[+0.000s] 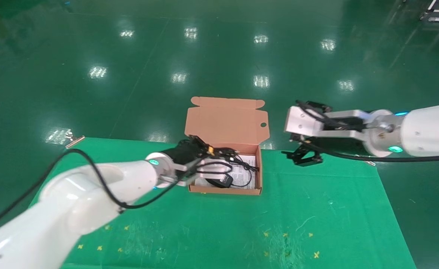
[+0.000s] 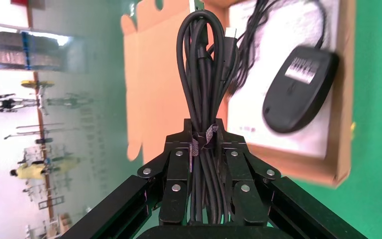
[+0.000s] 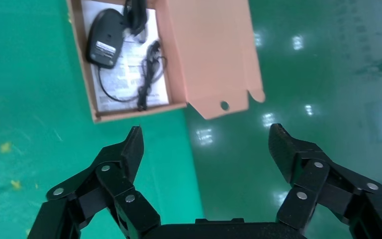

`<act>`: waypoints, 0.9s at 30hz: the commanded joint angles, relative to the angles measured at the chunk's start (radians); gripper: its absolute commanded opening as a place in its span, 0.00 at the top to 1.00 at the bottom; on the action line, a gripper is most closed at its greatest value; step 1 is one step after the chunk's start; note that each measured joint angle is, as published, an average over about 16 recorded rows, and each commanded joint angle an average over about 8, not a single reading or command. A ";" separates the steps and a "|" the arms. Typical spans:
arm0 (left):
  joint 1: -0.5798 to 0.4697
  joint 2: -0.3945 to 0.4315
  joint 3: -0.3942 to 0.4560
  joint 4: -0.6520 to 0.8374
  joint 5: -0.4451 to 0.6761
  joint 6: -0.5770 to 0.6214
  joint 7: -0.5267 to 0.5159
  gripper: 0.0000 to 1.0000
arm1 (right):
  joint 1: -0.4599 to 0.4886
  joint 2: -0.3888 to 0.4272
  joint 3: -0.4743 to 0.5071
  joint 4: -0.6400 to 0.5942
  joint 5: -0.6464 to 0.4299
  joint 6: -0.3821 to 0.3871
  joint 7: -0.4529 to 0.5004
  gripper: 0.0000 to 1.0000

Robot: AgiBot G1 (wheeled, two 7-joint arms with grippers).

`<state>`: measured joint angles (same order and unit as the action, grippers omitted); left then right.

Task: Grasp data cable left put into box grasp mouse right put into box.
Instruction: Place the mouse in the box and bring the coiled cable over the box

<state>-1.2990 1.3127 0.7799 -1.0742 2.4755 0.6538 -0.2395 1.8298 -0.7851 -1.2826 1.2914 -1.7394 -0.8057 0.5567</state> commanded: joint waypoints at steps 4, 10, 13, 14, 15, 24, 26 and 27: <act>0.006 0.042 0.043 0.061 -0.012 -0.061 0.006 1.00 | 0.040 0.038 -0.003 0.065 -0.056 -0.043 0.086 0.00; -0.014 0.051 0.126 0.095 -0.052 -0.109 -0.033 0.82 | 0.078 0.051 -0.005 0.069 -0.038 -0.114 0.072 0.00; -0.032 0.054 0.161 0.107 -0.064 -0.124 -0.053 0.45 | 0.095 0.052 -0.008 0.072 -0.033 -0.145 0.065 0.00; -0.035 0.055 0.169 0.110 -0.065 -0.128 -0.056 0.32 | 0.099 0.052 -0.008 0.073 -0.032 -0.150 0.065 0.00; -0.037 0.056 0.174 0.112 -0.067 -0.132 -0.059 0.20 | 0.101 0.053 -0.009 0.074 -0.031 -0.153 0.064 0.00; -0.040 0.056 0.178 0.115 -0.069 -0.135 -0.059 0.00 | 0.102 0.052 -0.009 0.073 -0.030 -0.157 0.065 0.00; -0.038 0.055 0.175 0.113 -0.068 -0.133 -0.058 0.00 | 0.101 0.051 -0.009 0.072 -0.030 -0.156 0.065 0.00; -0.038 0.055 0.173 0.113 -0.068 -0.132 -0.058 0.00 | 0.100 0.051 -0.009 0.071 -0.030 -0.155 0.065 0.00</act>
<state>-1.3372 1.3661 0.9541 -0.9626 2.4074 0.5217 -0.2973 1.9302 -0.7343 -1.2916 1.3613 -1.7691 -0.9605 0.6211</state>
